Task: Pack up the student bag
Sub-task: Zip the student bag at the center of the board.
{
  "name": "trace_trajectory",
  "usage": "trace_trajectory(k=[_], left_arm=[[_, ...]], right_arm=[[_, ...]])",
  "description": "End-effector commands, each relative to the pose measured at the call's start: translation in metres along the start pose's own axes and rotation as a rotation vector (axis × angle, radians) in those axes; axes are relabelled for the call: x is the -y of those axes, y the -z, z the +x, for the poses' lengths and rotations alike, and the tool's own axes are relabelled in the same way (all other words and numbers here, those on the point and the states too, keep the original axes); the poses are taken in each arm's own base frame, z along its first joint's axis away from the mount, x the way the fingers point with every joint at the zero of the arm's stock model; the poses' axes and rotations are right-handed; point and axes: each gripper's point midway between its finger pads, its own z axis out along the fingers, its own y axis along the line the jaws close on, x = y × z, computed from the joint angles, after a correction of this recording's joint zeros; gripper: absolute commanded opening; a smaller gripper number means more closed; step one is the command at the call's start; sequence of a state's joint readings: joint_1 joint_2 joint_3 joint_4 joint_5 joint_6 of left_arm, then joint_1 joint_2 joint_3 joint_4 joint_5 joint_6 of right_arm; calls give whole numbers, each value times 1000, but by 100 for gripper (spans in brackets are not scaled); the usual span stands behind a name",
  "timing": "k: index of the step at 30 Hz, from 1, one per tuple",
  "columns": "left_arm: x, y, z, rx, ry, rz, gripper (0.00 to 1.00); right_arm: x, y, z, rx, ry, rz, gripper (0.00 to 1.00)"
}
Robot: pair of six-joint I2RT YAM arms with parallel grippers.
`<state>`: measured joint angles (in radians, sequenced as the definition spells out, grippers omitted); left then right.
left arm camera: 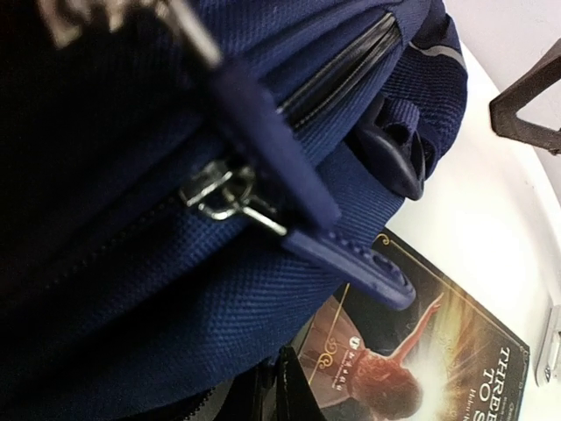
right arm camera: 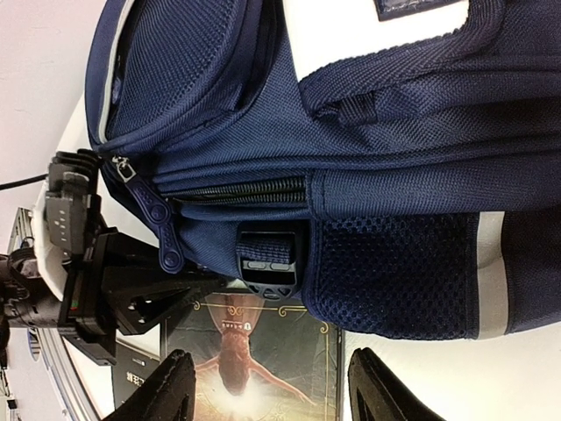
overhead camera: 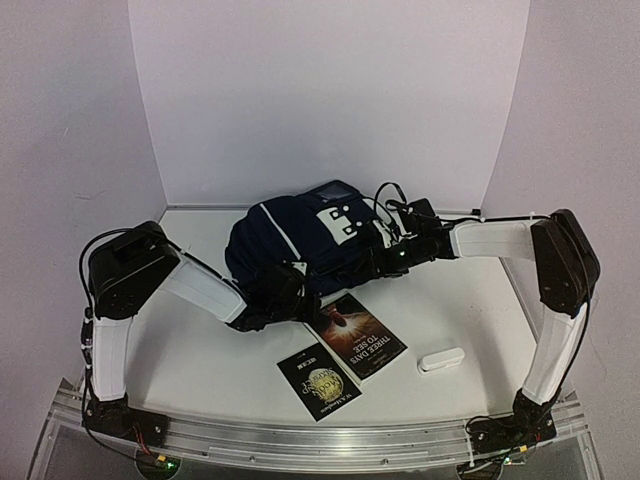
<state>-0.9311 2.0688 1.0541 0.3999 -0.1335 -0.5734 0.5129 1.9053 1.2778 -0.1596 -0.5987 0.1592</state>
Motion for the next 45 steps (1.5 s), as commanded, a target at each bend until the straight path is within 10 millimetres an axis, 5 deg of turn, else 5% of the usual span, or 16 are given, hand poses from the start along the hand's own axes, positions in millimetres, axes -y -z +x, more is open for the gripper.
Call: trace_trajectory(k=[1,12,19,26,31,35,40,45], left_arm=[[19,24,-34,68,-17,47,0],[49,55,-56,36,-85,138,0],[62,57,-55,4,-84,198,0],[73,65,-61,8,-77,249,0],[78,71,-63,8,-73,270,0],[78,76,-67,13,-62,270,0],[68,77,-68,1,-50,211,0],[48,79,-63,-24,-45,113,0]], right_arm=[[-9,13,-16,42,51,0,60],[-23,6,-14,29,396,-23,49],[-41,-15,-6,41,726,15,54],[-33,-42,-14,69,842,108,64],[-18,-61,-11,46,888,180,62],[-2,-62,-20,60,902,297,49],[15,-53,-31,64,917,414,6],[34,-34,-43,90,852,449,0]])
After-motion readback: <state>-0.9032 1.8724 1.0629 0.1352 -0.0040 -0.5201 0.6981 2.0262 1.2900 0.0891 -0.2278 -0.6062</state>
